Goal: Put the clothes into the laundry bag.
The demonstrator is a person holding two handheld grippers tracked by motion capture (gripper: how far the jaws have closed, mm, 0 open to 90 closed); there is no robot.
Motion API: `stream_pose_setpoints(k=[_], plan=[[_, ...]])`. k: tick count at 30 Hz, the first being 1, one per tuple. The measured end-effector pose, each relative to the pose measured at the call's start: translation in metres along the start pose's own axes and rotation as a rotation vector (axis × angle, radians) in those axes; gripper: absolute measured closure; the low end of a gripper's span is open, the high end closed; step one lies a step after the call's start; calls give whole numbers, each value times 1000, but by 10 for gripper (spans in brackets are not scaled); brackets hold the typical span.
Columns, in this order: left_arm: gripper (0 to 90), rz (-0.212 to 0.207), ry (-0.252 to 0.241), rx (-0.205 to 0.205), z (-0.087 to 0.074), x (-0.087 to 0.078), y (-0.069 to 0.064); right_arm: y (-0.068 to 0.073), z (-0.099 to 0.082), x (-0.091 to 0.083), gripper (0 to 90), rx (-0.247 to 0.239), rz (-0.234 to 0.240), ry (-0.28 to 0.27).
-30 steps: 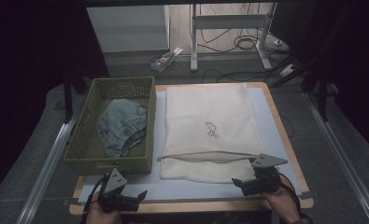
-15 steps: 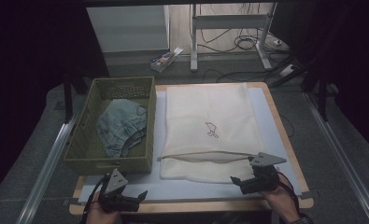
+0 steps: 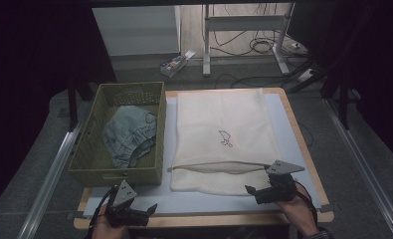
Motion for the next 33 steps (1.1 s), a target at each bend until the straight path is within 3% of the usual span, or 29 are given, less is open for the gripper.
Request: stream_pose_setpoints(k=[15, 24, 33], plan=[[8, -1, 5, 7, 0, 1, -1, -7, 6, 4, 0, 22, 21, -29], [10, -3, 10, 14, 0, 1, -2, -10, 7, 8, 0, -10, 44, -26], [11, -2, 13, 19, 0, 2, -2, -12, 11, 11, 0, -20, 37, -39]])
Point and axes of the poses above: each handheld gripper's, and its own axes: x roughly forward along the jaws, z roughly out of its top, y roughly to its left, the point moved 5 cm from there along x, roughly forward along the jaws, and after that the axes turned 9 degrees about z, right-handed, at the moved point
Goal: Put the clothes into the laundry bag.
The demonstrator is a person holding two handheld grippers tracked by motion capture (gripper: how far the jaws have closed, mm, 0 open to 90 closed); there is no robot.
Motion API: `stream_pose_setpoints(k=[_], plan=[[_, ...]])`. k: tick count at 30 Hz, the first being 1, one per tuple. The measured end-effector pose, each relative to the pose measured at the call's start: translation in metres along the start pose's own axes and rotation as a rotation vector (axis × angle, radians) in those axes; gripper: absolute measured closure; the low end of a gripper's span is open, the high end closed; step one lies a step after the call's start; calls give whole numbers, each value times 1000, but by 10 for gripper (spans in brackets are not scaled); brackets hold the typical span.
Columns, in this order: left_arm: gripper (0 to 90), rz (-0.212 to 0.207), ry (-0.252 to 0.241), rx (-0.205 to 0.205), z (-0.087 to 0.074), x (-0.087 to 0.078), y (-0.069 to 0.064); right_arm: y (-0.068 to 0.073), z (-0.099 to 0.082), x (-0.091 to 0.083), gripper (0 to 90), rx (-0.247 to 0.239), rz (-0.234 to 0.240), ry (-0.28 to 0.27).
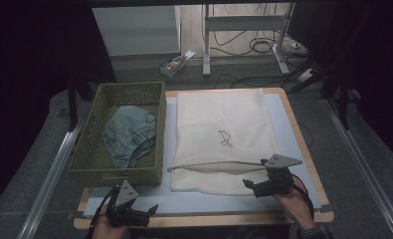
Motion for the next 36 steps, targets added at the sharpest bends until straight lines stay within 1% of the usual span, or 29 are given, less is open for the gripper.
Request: stream_pose_setpoints(k=[9, 11, 18, 19, 29, 36], plan=[[11, 2, 0, -2, 0, 0, 0, -4, 2, 7, 0, 24, 1, 15], [11, 2, 0, -4, 0, 0, 0, -5, 2, 8, 0, 32, 2, 19], [10, 9, -7, -19, 0, -1, 2, -9, 3, 12, 0, 38, -6, 24], [10, 8, -9, -22, 0, -1, 2, -10, 3, 14, 0, 35, -17, 32], [10, 10, -14, -29, 0, -1, 3, -14, 5, 23, 0, 12, -57, 54], [10, 6, -7, -38, 0, 0, 4, -17, 9, 30, 0, 10, -70, 57]])
Point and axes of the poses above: each handheld gripper's, and its own axes: x roughly forward along the jaws, z roughly out of its top, y roughly to its left, the point moved 5 cm from there along x, roughly forward along the jaws, and after that the axes turned 9 degrees about z, right-handed, at the moved point
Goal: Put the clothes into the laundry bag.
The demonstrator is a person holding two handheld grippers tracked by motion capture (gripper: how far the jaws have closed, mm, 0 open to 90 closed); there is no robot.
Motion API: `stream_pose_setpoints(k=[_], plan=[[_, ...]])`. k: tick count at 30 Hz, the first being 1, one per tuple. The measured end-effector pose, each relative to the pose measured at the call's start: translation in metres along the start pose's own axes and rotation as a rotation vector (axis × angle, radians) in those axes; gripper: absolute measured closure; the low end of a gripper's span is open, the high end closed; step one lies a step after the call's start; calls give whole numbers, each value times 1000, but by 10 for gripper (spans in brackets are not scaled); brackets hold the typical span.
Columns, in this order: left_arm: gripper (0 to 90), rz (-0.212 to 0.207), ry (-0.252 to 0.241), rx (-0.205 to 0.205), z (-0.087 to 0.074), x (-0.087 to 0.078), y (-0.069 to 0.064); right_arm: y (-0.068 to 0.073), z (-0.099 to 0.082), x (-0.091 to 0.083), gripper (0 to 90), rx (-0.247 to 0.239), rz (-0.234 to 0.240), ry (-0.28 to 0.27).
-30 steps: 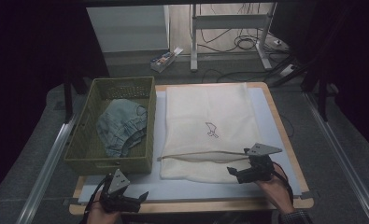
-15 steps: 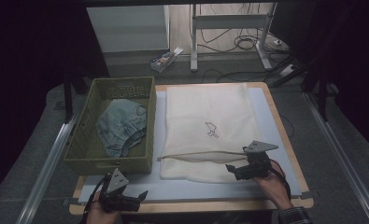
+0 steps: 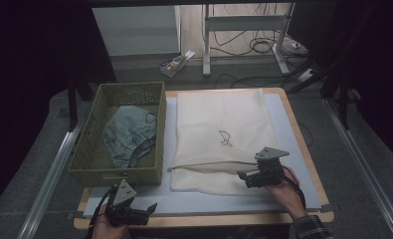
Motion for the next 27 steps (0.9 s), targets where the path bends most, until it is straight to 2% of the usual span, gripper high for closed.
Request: stream_pose_setpoints(k=[13, 15, 19, 27], plan=[[10, -1, 20, 0, -1, 2, 0, -3, 5, 11, 0, -10, -17, 13], [10, -3, 19, -3, -1, 1, 0, -3, 5, 13, 0, -15, -33, 22], [9, -6, 20, -7, -1, 1, 1, -4, 6, 17, 0, 3, -44, 32], [9, -8, 21, -5, -1, 2, 0, -5, 8, 22, 0, 0, -55, 43]])
Point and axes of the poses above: each handheld gripper's, and its own axes: x roughly forward along the jaws, z roughly out of its top, y roughly to its left, the point moved 5 cm from there along x, roughly forward along the jaws, and after that the axes turned 9 degrees about z, right-handed, at the moved point
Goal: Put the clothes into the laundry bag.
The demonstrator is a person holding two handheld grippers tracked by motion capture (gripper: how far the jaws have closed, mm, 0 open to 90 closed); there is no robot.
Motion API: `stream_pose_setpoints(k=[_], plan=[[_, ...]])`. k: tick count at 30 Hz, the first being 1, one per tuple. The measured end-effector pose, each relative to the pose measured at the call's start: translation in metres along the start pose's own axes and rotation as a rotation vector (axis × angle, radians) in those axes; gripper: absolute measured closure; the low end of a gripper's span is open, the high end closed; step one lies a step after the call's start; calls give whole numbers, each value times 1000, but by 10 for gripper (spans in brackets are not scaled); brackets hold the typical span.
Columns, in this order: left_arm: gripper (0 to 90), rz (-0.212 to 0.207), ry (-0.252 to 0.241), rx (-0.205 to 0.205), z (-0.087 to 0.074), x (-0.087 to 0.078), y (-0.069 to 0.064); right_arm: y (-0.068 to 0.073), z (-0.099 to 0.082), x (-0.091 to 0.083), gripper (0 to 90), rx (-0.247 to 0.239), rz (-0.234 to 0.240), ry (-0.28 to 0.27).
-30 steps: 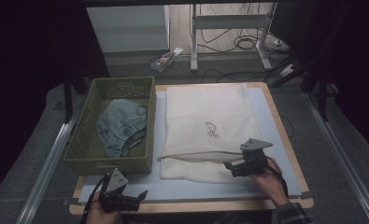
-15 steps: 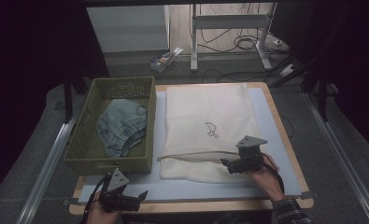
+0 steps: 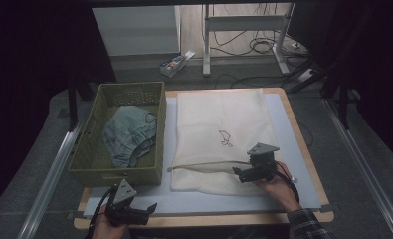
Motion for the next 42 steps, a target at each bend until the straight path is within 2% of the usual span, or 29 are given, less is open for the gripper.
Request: stream_pose_setpoints(k=[16, 25, 31, 42], plan=[[9, 1, 5, 18, 0, 1, -2, -7, 1, 15, 0, 1, -37, 59], [10, 2, 6, 23, 0, 1, -2, -12, 3, 21, 0, 15, -49, 70], [10, 2, 8, 26, 0, 1, -2, -14, 3, 24, 0, 4, -60, 93], [10, 3, 8, 31, 0, 1, -3, -20, 7, 27, 19, 11, -104, 90]])
Point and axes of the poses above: each handheld gripper's, and its own axes: x roughly forward along the jaws, z roughly out of its top, y roughly to its left, the point moved 5 cm from there along x, roughly forward along the jaws, and after that the axes turned 9 degrees about z, right-handed, at the moved point
